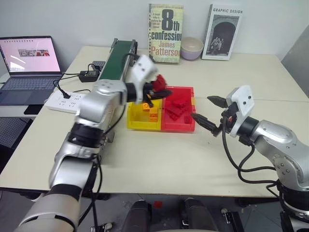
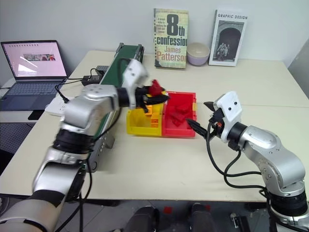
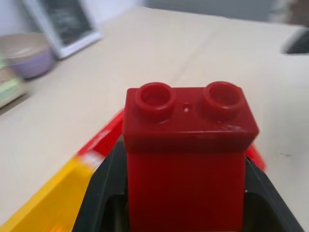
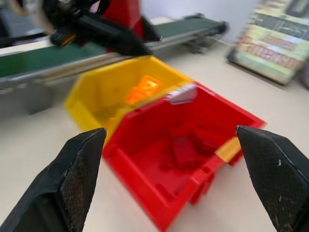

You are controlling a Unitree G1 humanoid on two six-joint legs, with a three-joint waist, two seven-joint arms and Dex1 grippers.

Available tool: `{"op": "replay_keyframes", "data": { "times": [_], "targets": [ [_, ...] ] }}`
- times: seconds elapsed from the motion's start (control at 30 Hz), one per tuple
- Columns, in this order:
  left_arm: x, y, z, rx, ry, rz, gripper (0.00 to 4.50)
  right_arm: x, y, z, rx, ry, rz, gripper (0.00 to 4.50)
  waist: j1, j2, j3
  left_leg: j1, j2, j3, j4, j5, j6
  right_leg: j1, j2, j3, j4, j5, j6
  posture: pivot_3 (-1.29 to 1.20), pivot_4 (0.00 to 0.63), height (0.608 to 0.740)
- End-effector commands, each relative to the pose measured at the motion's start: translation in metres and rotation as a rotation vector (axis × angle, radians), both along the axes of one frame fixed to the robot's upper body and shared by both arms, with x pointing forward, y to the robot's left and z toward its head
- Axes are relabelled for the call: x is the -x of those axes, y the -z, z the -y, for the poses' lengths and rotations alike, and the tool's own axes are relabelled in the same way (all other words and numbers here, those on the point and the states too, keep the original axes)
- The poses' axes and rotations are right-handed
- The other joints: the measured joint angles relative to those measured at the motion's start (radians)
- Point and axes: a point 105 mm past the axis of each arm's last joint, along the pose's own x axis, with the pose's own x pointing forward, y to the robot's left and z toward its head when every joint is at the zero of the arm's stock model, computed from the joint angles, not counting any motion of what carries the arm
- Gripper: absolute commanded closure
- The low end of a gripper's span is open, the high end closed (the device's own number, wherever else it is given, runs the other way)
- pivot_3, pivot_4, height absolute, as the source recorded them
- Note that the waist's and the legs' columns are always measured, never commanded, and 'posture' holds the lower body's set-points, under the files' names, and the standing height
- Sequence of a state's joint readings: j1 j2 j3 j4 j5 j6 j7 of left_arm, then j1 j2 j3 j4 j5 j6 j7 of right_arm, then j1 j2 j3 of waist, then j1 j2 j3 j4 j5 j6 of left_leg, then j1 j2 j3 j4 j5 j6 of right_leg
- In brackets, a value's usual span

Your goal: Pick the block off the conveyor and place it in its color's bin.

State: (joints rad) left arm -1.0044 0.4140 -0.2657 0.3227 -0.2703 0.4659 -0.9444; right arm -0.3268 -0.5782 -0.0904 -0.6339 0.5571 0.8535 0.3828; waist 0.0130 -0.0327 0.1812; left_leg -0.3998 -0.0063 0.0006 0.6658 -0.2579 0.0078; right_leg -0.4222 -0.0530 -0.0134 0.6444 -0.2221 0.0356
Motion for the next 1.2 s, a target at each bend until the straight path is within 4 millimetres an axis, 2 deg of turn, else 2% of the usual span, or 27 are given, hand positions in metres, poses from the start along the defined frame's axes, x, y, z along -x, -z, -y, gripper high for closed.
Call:
{"op": "replay_keyframes", "data": {
  "times": [0.03,0.13,0.2,0.27,0.4,0.53,0.63,0.67,0.77,0.9,0.97,1.2],
  "targets": [
    [-0.007,0.008,0.018,-0.044,0.09,0.053,2.96,0.012,-0.002,0.001,-0.014,0.061,0.03,0.0,0.002,0.0,0.0,0.0,0.0,0.001,0.0,0.0,0.0,0.0,0.0,0.0,-0.001,0.0,0.0,0.0,0.15,0.74],
    [-0.009,0.011,0.029,-0.041,0.138,0.036,2.96,0.018,0.001,-0.003,-0.019,0.063,0.02,0.0,-0.013,0.0,0.0,0.0,0.0,0.004,0.001,0.0,0.0,-0.002,0.0,0.002,-0.001,0.0,0.001,0.0,0.15,0.74],
    [-0.012,0.015,0.029,-0.063,0.148,0.038,2.4,0.019,-0.001,-0.004,-0.022,0.074,0.023,0.0,-0.016,0.0,0.0,-0.001,0.0,0.004,0.001,0.0,0.0,-0.002,0.0,0.002,-0.001,0.0,0.001,0.0,0.15,0.74],
    [-0.015,0.017,0.027,-0.081,0.143,0.05,2.17,0.018,-0.002,-0.003,-0.022,0.089,0.028,0.0,-0.015,0.0,0.0,-0.001,0.0,0.003,0.001,0.0,0.0,-0.002,0.0,0.0,-0.001,-0.001,0.002,0.0,0.15,0.74],
    [-0.02,0.015,0.024,-0.072,0.131,0.052,1.37,0.017,-0.006,0.001,-0.019,0.11,0.033,0.0,-0.015,0.0,0.0,0.0,0.0,0.002,0.001,0.0,0.001,-0.002,0.0,0.0,0.0,-0.001,0.004,0.0,0.15,0.74],
    [-0.024,0.014,0.018,-0.067,0.108,0.061,0.68,0.016,-0.01,-0.005,-0.024,0.091,0.033,0.0,-0.015,0.0,0.0,-0.001,0.0,0.002,0.001,0.0,0.001,-0.002,0.0,0.0,0.0,-0.001,0.003,0.0,0.15,0.74],
    [-0.026,0.006,0.008,-0.045,0.081,0.067,0.07,0.015,-0.013,-0.009,-0.021,0.063,0.031,0.0,-0.015,0.0,0.0,-0.001,0.0,0.002,0.001,0.0,0.001,-0.002,0.0,0.0,0.0,0.0,0.002,0.0,0.15,0.74],
    [-0.026,0.004,0.005,-0.04,0.075,0.067,0.02,0.015,-0.014,-0.009,-0.021,0.057,0.03,0.0,-0.016,0.0,0.0,-0.001,0.0,0.002,0.001,0.0,0.001,-0.002,0.0,0.0,0.0,0.0,0.002,0.0,0.15,0.74],
    [-0.026,-0.001,-0.025,-0.031,0.023,0.049,0.02,0.014,-0.016,-0.016,-0.029,-0.009,0.023,0.0,-0.019,0.0,0.0,0.0,0.0,0.002,0.0,0.0,0.001,-0.002,0.0,0.0,0.0,0.0,0.002,0.0,0.15,0.74],
    [-0.014,-0.007,-0.067,-0.018,-0.067,0.022,0.02,0.011,-0.02,-0.021,-0.024,-0.096,0.022,0.0,-0.034,0.0,0.0,0.0,0.001,0.001,0.0,0.0,0.001,-0.002,0.001,0.0,0.001,0.0,0.002,0.0,0.15,0.74],
    [0.001,-0.004,-0.093,-0.035,-0.106,-0.003,0.02,0.011,-0.02,-0.022,-0.019,-0.154,0.012,0.0,-0.038,0.0,0.0,0.001,0.001,0.001,0.0,0.0,0.001,-0.002,0.001,0.0,0.001,0.0,0.002,0.0,0.15,0.74],
    [0.053,0.0,-0.147,-0.039,-0.236,-0.1,0.02,0.015,-0.015,-0.023,0.008,-0.332,-0.05,0.0,-0.04,0.0,0.0,0.0,0.001,-0.001,0.0,0.0,0.0,-0.001,0.0,0.001,0.001,0.0,0.001,0.0,0.15,0.74]
  ]
}}
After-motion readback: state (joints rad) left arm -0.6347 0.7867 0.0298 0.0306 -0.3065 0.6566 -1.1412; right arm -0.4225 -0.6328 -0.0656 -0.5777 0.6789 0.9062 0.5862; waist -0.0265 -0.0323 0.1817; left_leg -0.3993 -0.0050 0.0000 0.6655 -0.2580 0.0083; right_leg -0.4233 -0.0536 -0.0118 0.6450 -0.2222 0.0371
